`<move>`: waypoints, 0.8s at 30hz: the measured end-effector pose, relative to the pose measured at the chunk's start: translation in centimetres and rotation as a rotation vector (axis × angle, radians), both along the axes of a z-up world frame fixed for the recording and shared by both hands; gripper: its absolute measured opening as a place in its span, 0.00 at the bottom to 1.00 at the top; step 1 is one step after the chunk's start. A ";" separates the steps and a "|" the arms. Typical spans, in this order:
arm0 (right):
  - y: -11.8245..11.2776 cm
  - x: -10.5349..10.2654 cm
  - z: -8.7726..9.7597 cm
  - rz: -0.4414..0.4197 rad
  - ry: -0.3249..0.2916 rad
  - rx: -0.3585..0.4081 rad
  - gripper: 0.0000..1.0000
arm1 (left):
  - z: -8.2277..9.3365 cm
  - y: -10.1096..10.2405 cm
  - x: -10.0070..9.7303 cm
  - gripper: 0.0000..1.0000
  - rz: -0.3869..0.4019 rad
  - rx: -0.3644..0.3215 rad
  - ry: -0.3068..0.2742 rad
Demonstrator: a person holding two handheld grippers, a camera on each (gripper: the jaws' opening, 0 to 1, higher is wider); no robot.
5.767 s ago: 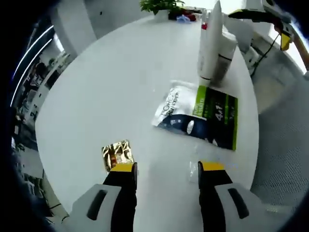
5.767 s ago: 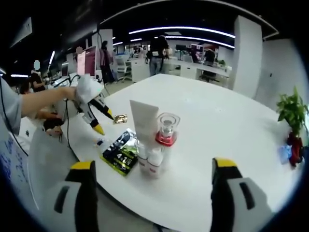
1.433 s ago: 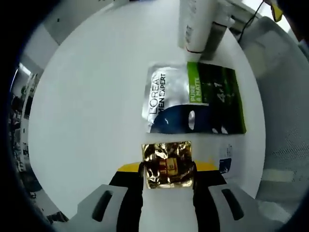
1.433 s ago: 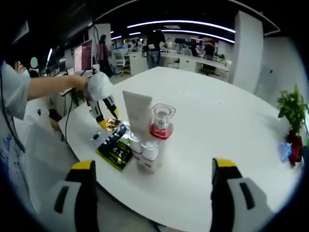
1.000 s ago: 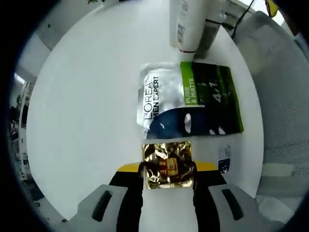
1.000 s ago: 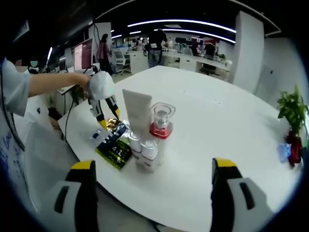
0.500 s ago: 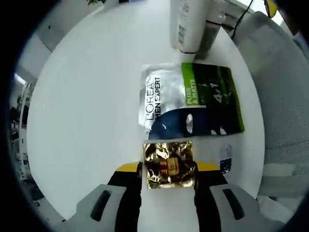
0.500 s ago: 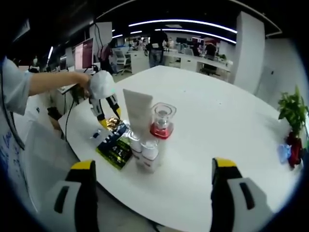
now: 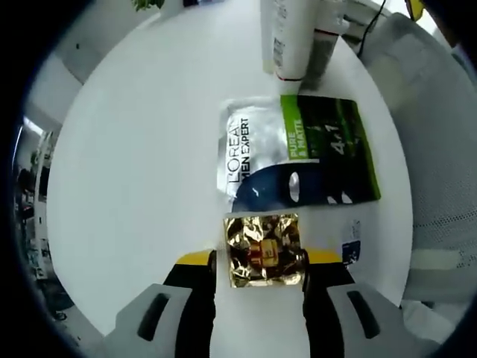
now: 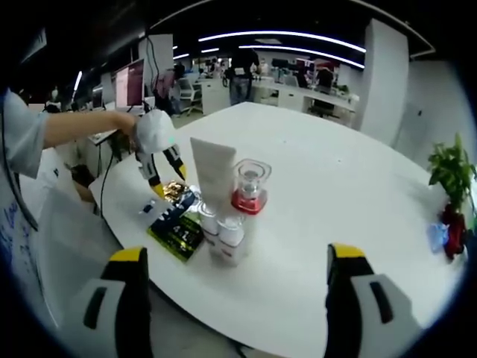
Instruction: Arrange the skincare products in the storage area until every visible bottle or jar stands upright without overlapping.
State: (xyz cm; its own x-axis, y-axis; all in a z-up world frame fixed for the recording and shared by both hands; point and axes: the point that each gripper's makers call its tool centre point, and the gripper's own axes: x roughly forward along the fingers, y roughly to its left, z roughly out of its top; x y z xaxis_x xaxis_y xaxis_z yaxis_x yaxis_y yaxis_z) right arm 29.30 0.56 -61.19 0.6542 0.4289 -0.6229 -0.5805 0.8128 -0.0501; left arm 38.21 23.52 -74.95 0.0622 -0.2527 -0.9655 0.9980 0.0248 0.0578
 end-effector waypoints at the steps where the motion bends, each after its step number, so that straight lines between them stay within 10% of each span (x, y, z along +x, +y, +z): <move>1: 0.0 0.0 0.0 0.000 0.000 0.000 1.00 | 0.1 0.0 -0.1 0.43 0.001 -0.004 0.000; 24: 0.3 0.1 0.1 0.026 -0.018 -0.006 1.00 | 5.6 0.0 -1.0 0.45 0.113 -0.150 -0.134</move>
